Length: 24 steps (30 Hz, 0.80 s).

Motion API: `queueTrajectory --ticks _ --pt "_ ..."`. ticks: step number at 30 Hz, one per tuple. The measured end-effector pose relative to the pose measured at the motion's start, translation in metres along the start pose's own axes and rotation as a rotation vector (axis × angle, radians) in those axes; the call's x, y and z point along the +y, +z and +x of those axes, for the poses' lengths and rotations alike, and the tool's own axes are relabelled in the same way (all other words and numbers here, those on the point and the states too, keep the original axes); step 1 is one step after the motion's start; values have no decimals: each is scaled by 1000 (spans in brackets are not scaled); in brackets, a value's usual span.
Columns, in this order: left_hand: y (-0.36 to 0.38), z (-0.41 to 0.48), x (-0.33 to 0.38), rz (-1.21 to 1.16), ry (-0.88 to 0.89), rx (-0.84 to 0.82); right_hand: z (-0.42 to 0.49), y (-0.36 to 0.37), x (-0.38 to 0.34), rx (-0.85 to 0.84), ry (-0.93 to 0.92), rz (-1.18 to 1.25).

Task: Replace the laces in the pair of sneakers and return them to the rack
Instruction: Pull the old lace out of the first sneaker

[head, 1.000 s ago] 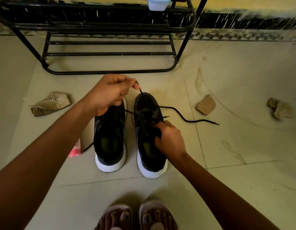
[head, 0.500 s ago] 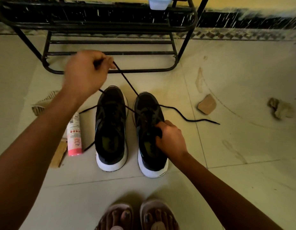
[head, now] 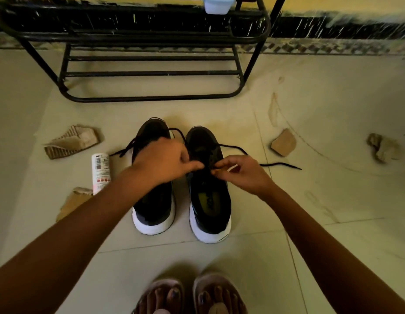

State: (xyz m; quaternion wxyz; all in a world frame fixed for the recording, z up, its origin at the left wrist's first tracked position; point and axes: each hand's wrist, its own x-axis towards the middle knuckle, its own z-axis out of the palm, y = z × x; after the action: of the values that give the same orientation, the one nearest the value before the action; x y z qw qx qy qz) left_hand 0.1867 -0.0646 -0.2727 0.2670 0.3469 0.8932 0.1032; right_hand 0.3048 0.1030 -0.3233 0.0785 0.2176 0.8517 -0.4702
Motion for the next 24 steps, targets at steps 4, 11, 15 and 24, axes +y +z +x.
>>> queueTrajectory --ticks 4,11,15,24 --pt "35 0 14 17 29 -194 23 10 -2 214 -139 -84" --pt "76 1 17 -81 -49 -173 40 21 -4 319 -314 -336" --pt "81 2 25 -144 -132 -195 43 20 -6 270 -366 -497" --pt "81 6 27 -137 -220 -281 46 14 -9 141 -163 182"
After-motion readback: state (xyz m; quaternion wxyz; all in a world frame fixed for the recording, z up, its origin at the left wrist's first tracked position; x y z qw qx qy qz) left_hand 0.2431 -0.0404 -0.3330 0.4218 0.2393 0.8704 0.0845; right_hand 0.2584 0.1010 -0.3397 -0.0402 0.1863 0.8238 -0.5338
